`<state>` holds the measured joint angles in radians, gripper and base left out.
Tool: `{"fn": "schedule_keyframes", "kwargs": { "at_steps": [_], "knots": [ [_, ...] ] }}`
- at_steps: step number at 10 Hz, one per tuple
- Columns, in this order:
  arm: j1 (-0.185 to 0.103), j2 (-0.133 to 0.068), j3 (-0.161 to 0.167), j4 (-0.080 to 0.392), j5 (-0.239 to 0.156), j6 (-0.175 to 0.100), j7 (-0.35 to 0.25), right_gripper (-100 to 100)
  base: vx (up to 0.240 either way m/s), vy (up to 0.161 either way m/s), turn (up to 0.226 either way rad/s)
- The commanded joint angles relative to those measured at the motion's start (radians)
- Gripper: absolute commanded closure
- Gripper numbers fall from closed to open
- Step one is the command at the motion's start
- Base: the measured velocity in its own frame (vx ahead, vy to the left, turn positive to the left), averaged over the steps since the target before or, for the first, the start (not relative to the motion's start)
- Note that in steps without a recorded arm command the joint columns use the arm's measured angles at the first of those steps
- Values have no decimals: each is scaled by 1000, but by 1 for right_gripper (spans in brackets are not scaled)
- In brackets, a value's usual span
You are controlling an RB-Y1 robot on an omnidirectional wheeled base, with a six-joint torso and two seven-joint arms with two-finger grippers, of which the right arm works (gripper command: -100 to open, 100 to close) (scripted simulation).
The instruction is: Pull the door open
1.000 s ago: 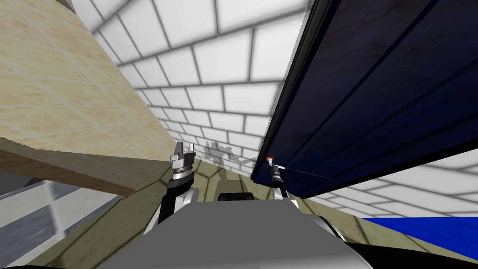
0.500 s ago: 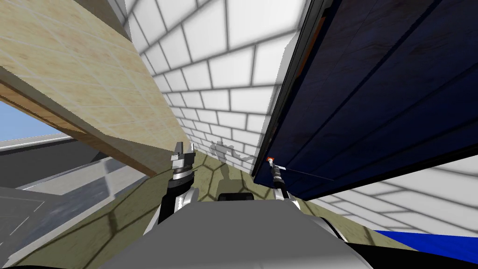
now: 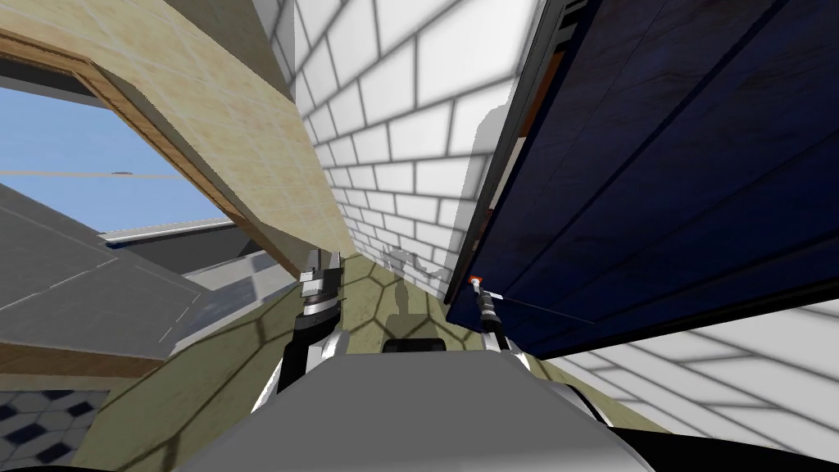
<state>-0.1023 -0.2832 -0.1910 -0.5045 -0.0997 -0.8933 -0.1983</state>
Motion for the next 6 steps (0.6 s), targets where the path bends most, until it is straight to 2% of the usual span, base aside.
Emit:
{"fn": "schedule_keyframes", "kwargs": {
  "at_steps": [1, 2, 3, 6],
  "knots": [
    [2, -4, -6, 0, 6, -1, -7, 100, -212, -34, 127],
    [2, 0, -2, -5, 5, 2, -4, 100, -91, -6, 35],
    [6, 1, 1, -7, 5, 5, -5, 100, -152, -26, 169],
    [11, -1, 3, -13, 3, 5, -6, 100, -242, -60, 193]
  ]
}}
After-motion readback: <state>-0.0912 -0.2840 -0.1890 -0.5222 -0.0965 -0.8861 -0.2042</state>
